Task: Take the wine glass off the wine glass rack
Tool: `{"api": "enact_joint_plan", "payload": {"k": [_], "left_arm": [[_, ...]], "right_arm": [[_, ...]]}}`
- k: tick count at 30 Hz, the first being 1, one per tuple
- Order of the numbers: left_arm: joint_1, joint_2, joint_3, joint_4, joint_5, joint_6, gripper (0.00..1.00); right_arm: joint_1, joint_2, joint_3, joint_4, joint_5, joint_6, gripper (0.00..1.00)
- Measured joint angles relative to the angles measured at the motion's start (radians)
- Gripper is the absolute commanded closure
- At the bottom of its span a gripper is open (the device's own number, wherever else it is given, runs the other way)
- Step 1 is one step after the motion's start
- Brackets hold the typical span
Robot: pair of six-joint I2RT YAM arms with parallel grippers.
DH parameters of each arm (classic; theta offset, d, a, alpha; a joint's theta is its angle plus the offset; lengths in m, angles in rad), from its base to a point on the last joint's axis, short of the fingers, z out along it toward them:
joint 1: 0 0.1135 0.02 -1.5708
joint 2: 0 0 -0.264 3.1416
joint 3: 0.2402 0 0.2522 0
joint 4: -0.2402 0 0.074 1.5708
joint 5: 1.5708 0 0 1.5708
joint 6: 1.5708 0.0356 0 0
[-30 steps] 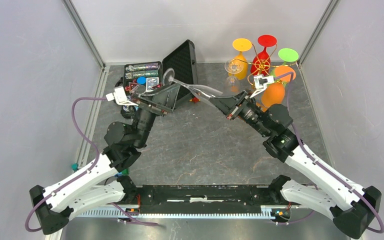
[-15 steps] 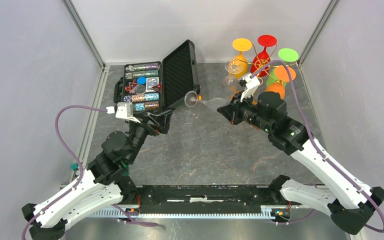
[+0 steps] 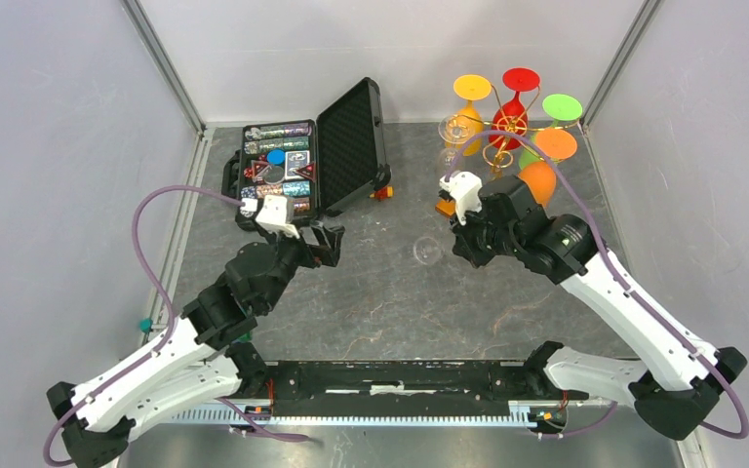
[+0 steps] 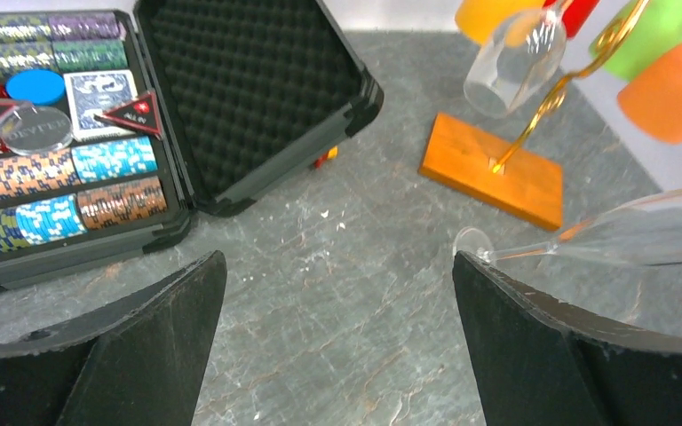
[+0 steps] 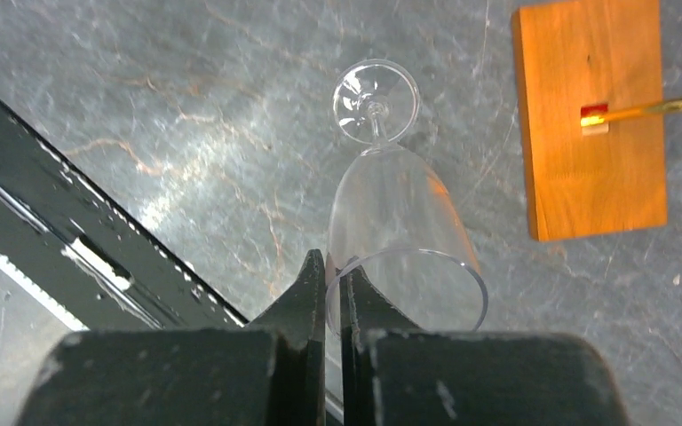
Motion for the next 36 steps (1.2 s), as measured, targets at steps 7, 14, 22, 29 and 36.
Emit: {"api": "enact_joint_plan", "payload": {"k": [7, 14, 22, 29, 36], "left_arm": [[0.000, 0.082, 0.000, -0.027, 0.087, 0.024, 0.00], [0.000, 0.101, 0.001, -0.061, 0.104, 0.036, 0.00], [0.000, 0.096, 0.000, -0.062, 0.103, 0.037, 0.00], [0.000, 0.081, 0.000, -0.063, 0.100, 0.037, 0.00], [0.000, 0.060, -0.001, -0.062, 0.093, 0.037, 0.00]], "right_arm": [[0.001, 0.059, 0.058, -0.147, 0.047, -0.026, 1.00], [0.001, 0.089, 0.059, -0.263, 0.138, 0.006, 1.00], [-0.014, 0.082, 0.056, -0.332, 0.206, 0.140, 1.00], [-0.156, 0.021, 0.016, -0.339, 0.182, 0.206, 1.00], [-0.247, 0.000, -0.028, -0.344, 0.181, 0.208, 1.00]]}}
